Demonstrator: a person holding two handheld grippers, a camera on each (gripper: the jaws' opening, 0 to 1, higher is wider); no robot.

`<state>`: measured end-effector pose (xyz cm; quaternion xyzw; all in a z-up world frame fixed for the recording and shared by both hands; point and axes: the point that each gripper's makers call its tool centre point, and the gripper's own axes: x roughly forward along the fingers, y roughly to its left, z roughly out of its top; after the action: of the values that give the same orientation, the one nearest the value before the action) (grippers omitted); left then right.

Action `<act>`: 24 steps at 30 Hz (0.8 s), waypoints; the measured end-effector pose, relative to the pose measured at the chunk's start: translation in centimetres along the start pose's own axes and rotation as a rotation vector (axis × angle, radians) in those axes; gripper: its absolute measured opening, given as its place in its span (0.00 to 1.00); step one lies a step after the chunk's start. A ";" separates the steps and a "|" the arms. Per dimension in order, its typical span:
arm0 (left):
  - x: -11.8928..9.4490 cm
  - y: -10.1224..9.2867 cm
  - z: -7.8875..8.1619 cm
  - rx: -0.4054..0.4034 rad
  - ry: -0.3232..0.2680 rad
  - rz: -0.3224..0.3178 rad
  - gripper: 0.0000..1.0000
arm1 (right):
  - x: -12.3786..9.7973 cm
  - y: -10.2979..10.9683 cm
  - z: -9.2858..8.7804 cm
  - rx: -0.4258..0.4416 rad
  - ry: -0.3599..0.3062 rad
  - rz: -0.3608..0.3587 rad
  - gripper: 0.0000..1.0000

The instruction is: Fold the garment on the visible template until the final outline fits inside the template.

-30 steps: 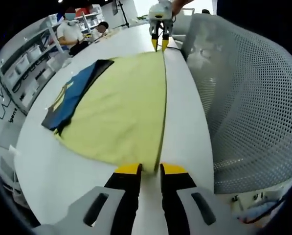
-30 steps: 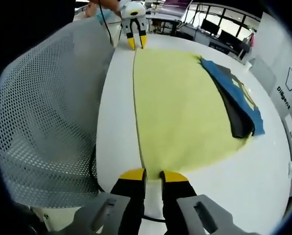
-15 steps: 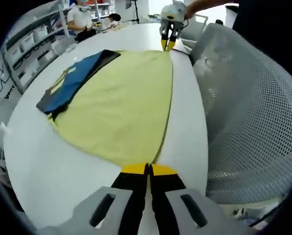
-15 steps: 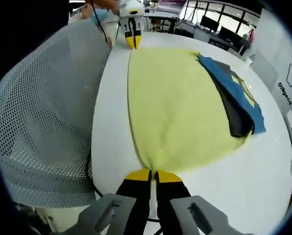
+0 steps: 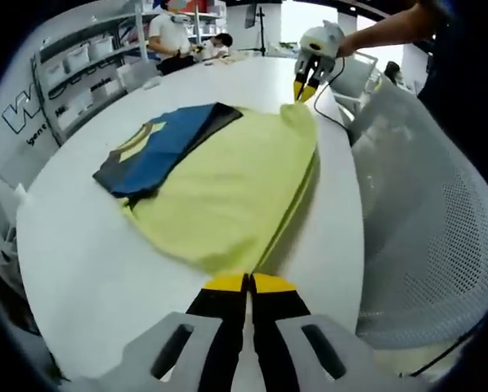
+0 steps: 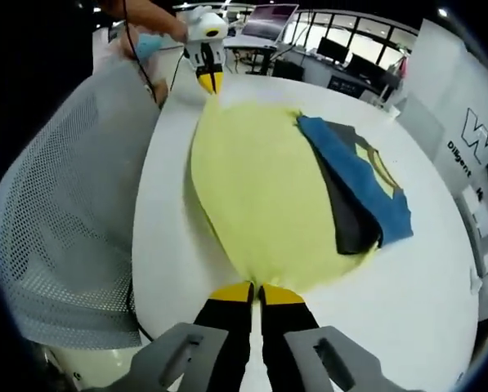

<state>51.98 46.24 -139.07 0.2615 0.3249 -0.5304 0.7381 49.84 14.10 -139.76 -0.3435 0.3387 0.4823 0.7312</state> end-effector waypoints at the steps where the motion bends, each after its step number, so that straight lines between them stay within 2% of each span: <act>1: -0.1 0.3 0.2 -0.003 -0.006 0.005 0.05 | -0.1 -0.1 0.1 0.001 -0.001 -0.004 0.00; 8: -0.7 2.4 1.7 -0.004 -0.030 0.055 0.05 | -1.1 -2.2 0.7 0.011 -0.019 -0.056 0.00; 15: -1.7 5.4 4.1 -0.022 -0.088 0.115 0.05 | -2.4 -4.7 1.7 0.037 -0.043 -0.115 0.00; 21: -2.1 7.2 5.2 -0.015 -0.104 0.136 0.05 | -3.2 -6.6 2.6 0.028 -0.053 -0.149 0.00; 24: -2.4 8.0 6.3 0.000 -0.122 0.152 0.05 | -3.8 -7.7 3.3 0.017 -0.061 -0.169 0.00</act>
<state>60.36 45.56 -132.82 0.2529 0.2585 -0.4878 0.7946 56.39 12.76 -133.49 -0.3501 0.2901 0.4261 0.7822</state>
